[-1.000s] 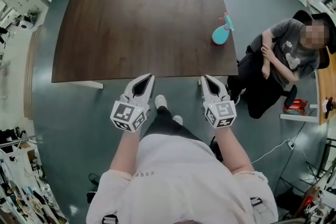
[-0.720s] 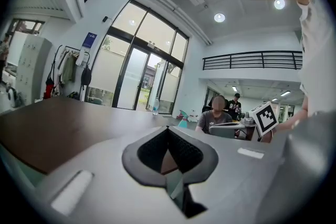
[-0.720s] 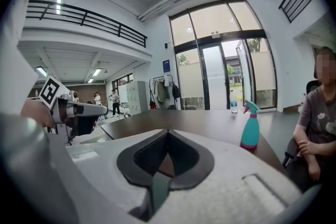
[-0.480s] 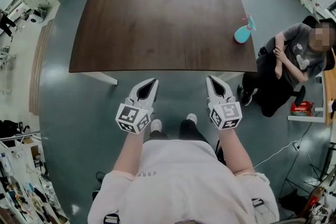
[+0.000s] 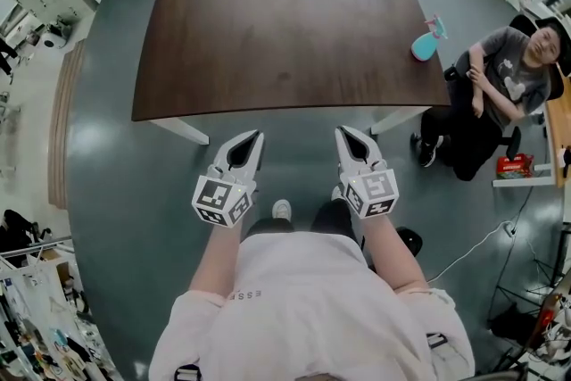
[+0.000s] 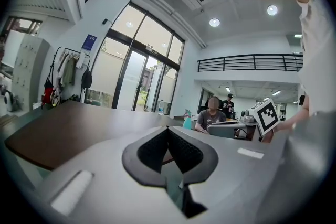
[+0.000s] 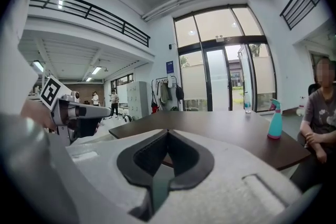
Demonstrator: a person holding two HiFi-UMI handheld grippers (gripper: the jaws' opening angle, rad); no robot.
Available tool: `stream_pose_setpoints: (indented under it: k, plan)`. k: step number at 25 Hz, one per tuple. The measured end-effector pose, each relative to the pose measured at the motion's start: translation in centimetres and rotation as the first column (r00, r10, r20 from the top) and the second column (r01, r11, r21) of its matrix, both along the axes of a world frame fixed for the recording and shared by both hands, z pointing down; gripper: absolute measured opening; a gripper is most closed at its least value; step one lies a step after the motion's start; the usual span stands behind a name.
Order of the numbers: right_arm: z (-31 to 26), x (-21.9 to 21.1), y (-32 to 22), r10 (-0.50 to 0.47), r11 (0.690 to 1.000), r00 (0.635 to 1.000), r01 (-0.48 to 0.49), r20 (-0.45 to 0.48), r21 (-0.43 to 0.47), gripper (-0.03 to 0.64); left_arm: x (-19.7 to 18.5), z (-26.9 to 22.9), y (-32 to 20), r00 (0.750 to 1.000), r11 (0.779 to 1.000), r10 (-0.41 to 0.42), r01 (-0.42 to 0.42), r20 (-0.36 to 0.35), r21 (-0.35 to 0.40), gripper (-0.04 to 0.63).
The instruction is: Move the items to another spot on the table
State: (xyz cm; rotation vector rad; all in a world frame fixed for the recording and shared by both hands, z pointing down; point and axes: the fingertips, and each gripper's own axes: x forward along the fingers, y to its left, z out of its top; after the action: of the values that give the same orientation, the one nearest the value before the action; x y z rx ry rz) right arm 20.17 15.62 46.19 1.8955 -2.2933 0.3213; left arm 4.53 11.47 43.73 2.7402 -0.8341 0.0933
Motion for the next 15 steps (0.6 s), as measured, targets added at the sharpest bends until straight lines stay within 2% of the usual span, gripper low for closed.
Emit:
stream_pose_setpoints:
  k: [3,15]
  plan:
    - [-0.1,-1.9,-0.1,-0.016,1.0,1.0,0.016,-0.015,0.007,-0.009,-1.6,0.3,0.1,1.0,1.0,-0.008,0.008,-0.01,-0.001,0.015]
    - [-1.8,-5.3,-0.8,-0.046,0.997,0.997,0.05,-0.062,0.053,-0.009,-3.9,-1.4,-0.7,0.999,0.999,-0.003,0.005,-0.038,0.053,0.015]
